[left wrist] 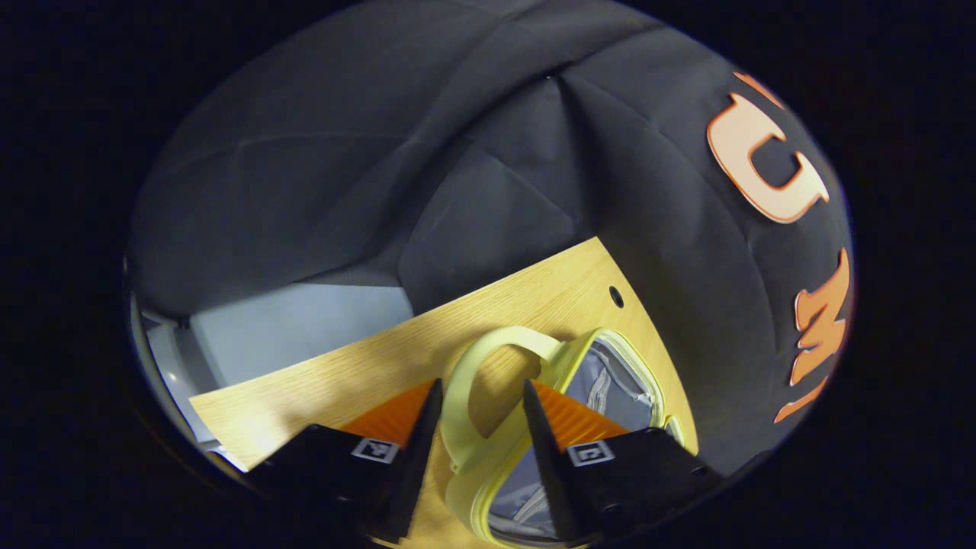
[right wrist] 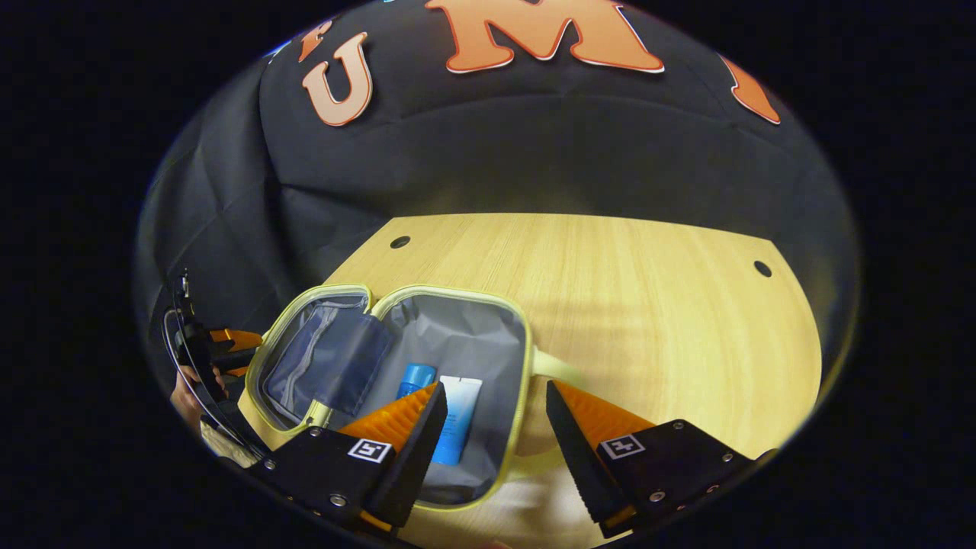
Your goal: First open the suitcase, pack the skin care products into it, and then close the suitcase.
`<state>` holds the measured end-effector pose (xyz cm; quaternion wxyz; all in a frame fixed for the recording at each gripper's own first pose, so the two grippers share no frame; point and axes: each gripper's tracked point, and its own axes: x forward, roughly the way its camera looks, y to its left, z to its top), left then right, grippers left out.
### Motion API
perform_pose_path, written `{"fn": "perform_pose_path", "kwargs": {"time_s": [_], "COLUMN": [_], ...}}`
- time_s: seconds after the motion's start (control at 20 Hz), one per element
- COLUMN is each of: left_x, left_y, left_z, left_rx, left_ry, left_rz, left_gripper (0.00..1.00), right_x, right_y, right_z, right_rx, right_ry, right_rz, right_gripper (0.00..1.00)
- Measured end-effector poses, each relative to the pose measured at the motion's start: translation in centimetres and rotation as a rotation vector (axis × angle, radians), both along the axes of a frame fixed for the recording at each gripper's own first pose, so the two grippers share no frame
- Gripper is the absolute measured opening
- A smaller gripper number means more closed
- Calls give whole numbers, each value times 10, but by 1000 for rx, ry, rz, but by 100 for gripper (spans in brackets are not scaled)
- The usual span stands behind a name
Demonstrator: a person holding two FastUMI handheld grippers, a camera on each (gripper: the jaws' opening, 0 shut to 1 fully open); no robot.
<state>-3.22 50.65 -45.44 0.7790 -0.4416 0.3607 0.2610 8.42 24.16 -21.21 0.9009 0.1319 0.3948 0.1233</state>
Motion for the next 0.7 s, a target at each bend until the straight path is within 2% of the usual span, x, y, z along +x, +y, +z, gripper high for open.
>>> {"fn": "perform_pose_path", "kwargs": {"time_s": [0.05,0.1,0.15,0.2,0.3,0.4,0.45,0.7], "left_x": [-1,-2,6,3,-1,-6,3,8], "left_y": [-2,1,1,4,7,7,7,10], "left_z": [-7,-10,-16,-29,-22,-20,-18,58], "left_rx": [-26,-52,-98,-110,-201,-203,-204,-158], "left_ry": [-6,-28,-64,-55,-123,-163,-189,-374], "left_rz": [2,26,51,107,147,145,122,44], "left_gripper": [59,59,53,59,24,23,9,10], "right_x": [-1,-3,-6,-9,-18,-24,-25,-23], "right_y": [-5,-9,-12,-16,-25,-37,-44,-63], "right_z": [3,5,7,7,8,14,17,34], "right_rx": [-4,-6,-3,-3,-11,-28,-37,-43], "right_ry": [-9,-15,-16,-14,-13,-27,-39,-88], "right_rz": [-7,-15,-22,-30,-40,-47,-53,-87], "right_gripper": [85,84,85,85,85,85,85,85]}}
